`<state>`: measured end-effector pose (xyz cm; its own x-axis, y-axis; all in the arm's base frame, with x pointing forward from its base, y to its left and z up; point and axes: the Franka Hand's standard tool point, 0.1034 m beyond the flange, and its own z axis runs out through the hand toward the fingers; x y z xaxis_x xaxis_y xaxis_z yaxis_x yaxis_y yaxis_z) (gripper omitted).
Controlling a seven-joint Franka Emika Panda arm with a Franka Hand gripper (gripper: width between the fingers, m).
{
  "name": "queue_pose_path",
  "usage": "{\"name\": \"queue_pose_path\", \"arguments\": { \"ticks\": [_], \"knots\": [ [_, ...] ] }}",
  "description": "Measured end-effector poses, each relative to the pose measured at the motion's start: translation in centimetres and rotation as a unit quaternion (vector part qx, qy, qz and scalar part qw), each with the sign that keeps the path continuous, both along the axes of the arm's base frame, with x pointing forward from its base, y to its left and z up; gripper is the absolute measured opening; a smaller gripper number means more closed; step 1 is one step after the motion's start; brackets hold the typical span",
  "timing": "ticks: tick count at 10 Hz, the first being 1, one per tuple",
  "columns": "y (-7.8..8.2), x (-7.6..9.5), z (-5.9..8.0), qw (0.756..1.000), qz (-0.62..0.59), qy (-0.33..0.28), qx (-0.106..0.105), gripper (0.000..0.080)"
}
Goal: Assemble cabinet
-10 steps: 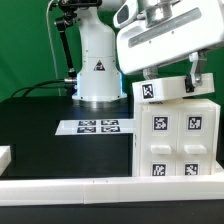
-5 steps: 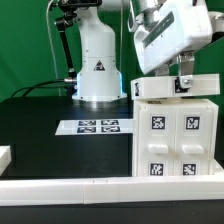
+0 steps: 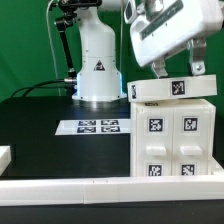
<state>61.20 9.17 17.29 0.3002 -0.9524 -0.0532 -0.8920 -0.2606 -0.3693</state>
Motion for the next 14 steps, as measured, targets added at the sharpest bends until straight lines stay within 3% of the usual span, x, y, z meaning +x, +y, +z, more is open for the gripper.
{"name": "queue_pose_path", "arguments": {
  "ticks": [3,6,8,10,14],
  "knots": [
    [0.0,0.2,2.0,1.0,0.017,-0.019,0.0,0.0796],
    [0.0,0.2,1.8,0.999,0.038,-0.021,-0.009,0.0796],
    [0.3,0.2,1.9,0.98,0.183,-0.04,-0.067,0.0796],
    [0.2,0.2,1.9,0.942,0.309,-0.06,-0.114,0.0796],
    [0.6,0.0,1.8,0.862,0.474,-0.067,-0.168,0.0796]
  ]
}}
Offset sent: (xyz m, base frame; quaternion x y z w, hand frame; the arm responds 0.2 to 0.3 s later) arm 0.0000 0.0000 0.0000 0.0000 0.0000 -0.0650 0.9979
